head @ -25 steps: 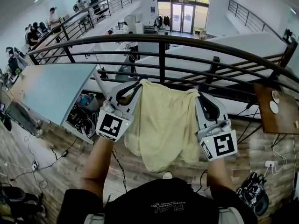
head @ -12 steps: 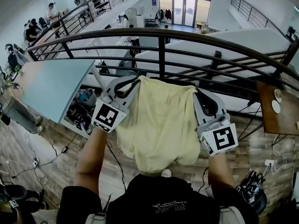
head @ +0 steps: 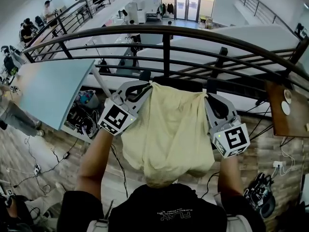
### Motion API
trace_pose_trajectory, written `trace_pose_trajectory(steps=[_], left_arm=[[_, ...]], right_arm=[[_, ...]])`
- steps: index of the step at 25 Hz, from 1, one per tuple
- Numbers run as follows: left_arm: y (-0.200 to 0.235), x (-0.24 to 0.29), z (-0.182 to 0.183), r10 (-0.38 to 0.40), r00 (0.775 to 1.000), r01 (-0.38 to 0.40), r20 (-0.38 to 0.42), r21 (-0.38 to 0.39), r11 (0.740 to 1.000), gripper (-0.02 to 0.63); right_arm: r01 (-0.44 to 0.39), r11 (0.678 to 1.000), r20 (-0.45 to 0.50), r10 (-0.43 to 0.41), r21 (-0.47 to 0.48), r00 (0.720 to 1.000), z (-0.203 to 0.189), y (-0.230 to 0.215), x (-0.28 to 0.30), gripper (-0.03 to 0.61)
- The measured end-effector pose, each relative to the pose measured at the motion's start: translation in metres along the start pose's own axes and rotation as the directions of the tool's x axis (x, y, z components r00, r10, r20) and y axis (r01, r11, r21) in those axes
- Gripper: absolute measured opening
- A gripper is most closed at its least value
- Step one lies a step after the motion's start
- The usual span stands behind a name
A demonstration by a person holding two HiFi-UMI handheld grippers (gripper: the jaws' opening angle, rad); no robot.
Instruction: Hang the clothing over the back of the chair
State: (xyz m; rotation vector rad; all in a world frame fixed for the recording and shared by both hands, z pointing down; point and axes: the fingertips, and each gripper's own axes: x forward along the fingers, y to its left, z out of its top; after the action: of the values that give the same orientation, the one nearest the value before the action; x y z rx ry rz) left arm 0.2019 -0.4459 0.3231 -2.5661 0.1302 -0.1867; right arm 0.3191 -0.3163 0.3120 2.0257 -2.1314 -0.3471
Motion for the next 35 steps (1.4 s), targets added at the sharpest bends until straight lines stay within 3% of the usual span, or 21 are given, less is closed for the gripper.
trace_pose_trajectory(steps=[8, 23, 26, 28, 31, 33, 35], left_arm=[[-0.012, 0.022, -0.029, -0.096, 0.995, 0.095, -0.027, -0.045, 0.994, 0.038], [-0.026, 0.041, -0.074, -0.182, 0.98, 0.168, -0.077, -0.167, 0.972, 0.038], [-0.022, 0.047, -0.094, -0.148, 0.977, 0.123, -0.151, -0.163, 0.979, 0.036], [-0.014, 0.049, -0.108, -0.112, 0.975, 0.073, -0.191, -0.201, 0.977, 0.035], [-0.008, 0.049, -0.117, -0.091, 0.977, 0.032, -0.194, -0.291, 0.956, 0.035], [-0.007, 0.05, -0.123, -0.079, 0.976, 0.014, -0.205, -0.3, 0.954, 0.035], [-0.007, 0.052, -0.125, -0.073, 0.975, 0.005, -0.21, -0.307, 0.952, 0.035]], right_arm=[[-0.053, 0.998, -0.099, 0.057, 0.04, 0.993, -0.043, -0.005, 0.009, 0.032], [-0.179, 0.97, -0.18, 0.208, 0.162, 0.962, -0.104, 0.003, 0.023, 0.032], [-0.198, 0.961, -0.19, 0.234, 0.191, 0.953, -0.116, 0.004, 0.024, 0.032], [-0.214, 0.951, -0.182, 0.256, 0.223, 0.949, -0.12, 0.005, 0.025, 0.034], [-0.229, 0.943, -0.173, 0.274, 0.243, 0.946, -0.124, 0.006, 0.026, 0.034], [-0.25, 0.935, -0.171, 0.297, 0.252, 0.94, -0.126, 0.008, 0.026, 0.035], [-0.305, 0.912, -0.185, 0.361, 0.274, 0.914, -0.132, 0.015, 0.025, 0.035]])
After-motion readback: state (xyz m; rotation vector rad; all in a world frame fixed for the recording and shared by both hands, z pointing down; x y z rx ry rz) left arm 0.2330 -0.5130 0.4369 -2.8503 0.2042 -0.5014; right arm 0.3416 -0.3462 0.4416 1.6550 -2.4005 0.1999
